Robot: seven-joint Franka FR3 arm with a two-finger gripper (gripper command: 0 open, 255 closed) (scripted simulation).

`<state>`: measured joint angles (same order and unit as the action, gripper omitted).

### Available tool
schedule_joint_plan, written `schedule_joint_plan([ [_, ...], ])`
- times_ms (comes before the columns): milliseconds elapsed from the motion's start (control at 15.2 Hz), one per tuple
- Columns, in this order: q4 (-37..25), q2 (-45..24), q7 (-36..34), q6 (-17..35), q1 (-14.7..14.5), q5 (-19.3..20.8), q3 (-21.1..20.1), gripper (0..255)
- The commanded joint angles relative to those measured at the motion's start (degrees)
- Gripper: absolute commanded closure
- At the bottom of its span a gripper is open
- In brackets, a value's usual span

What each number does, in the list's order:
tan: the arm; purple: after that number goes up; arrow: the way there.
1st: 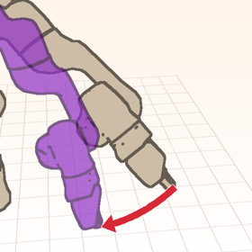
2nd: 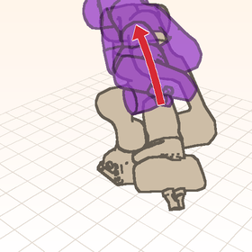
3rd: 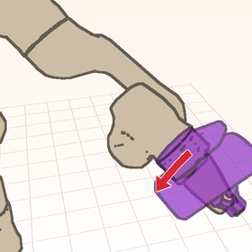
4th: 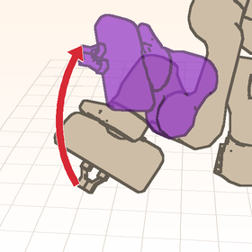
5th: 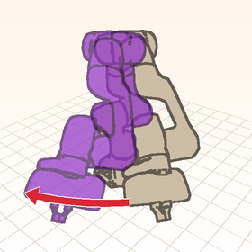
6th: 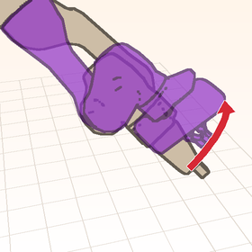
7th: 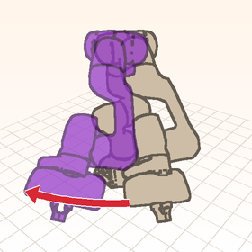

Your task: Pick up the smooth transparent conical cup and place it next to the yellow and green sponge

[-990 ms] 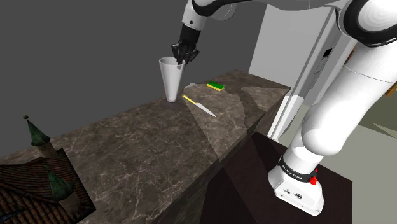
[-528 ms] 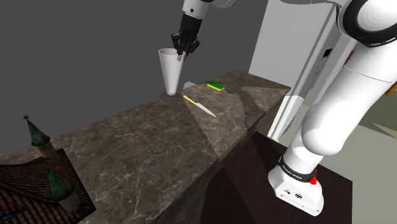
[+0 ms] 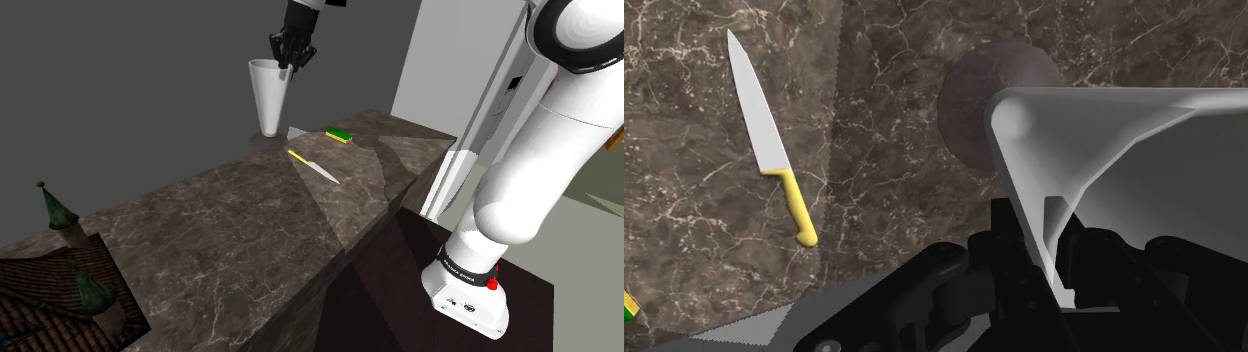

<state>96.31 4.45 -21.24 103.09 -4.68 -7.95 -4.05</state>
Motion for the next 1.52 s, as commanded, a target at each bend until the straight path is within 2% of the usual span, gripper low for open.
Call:
schedule_joint_plan([
  [0, -2.1, -0.4, -0.4, -1.7, 0.0, 0.1, -0.1, 255],
  [726, -13.8, -3.4, -1.5, -10.3, 0.0, 0.4, 0.0, 255],
  [1452, -12.1, -1.4, 13.8, -12.9, 7.3, -2.0, 8.2, 255],
])
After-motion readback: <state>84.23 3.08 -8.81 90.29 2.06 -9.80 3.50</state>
